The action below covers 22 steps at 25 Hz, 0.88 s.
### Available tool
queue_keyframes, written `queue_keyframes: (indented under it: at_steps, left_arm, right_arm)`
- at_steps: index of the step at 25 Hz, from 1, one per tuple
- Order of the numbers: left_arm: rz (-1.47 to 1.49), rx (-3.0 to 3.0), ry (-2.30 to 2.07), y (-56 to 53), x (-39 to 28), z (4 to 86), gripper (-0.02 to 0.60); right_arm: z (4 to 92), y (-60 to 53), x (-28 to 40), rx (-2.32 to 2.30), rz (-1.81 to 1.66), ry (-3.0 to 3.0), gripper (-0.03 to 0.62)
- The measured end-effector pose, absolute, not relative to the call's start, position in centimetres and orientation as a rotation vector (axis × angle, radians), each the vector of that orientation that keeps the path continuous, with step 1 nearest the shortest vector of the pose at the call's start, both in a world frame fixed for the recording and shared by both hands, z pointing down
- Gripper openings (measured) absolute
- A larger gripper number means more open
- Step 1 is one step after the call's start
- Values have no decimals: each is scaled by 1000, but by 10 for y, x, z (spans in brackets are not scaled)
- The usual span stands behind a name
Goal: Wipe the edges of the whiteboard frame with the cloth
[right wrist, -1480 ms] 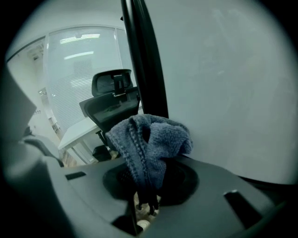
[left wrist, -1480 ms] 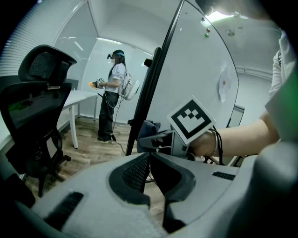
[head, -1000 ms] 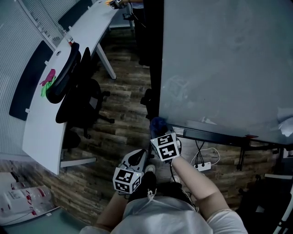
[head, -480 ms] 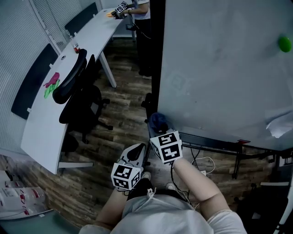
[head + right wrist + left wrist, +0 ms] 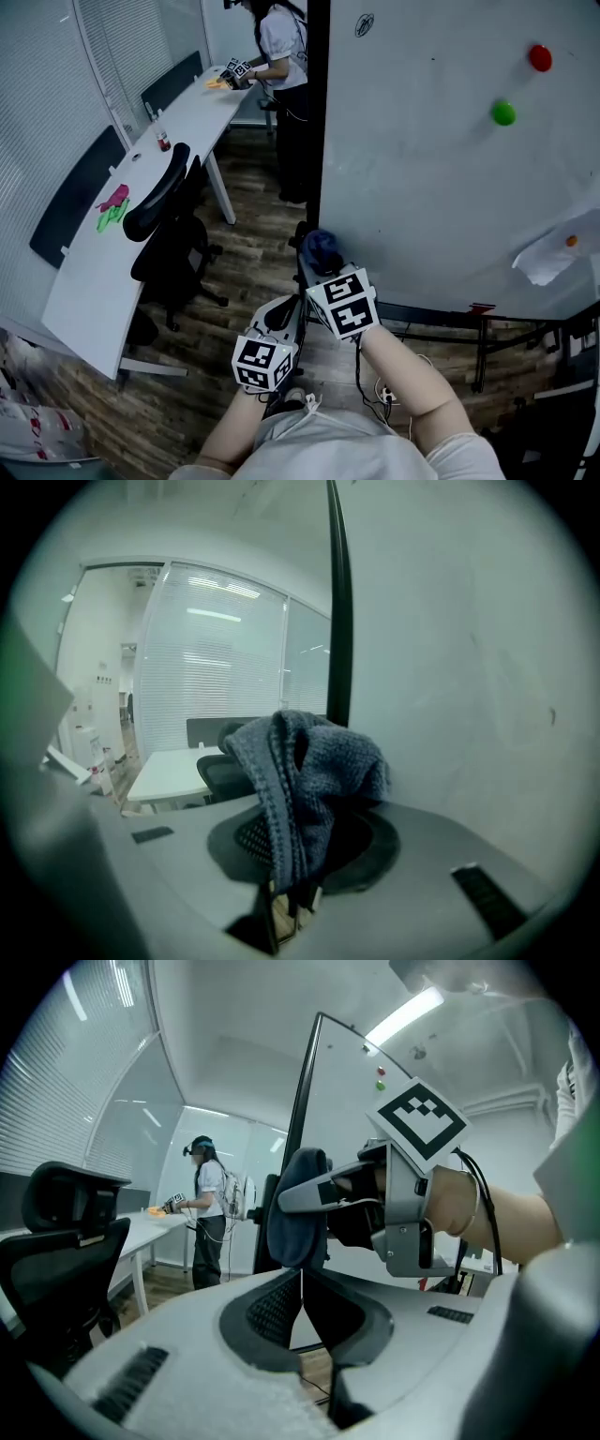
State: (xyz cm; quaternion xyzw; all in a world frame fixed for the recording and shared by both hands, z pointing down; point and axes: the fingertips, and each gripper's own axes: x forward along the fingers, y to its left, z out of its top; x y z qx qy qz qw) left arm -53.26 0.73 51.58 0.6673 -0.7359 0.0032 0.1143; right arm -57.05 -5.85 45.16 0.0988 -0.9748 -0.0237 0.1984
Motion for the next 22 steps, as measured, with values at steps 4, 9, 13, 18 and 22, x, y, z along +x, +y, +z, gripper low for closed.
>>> queue_keyframes:
  at_steps: [4,9,13,18,22]
  left_arm:
    - [4,2012,-2178,3,-531,495,20]
    - [-42,2005,-2240,2,-539,475,20]
    - [-36,2049,-2258,-2,-542,458,20]
    - [-45,2097,-2316,-10,-554,423,20]
    - [-57,2157,-2336,-17,-555,397,20]
  right_arm:
    - [423,-60,-570,307,-113,-2764,78]
    - [388,-60,-572,293,-161,-2812,78]
    - [353,-59,-573,300,-251,-2862,78]
    - [310,-53,-581,270,-307,-2933,78]
    - [281,-53,-583,279,-340,-2972,78]
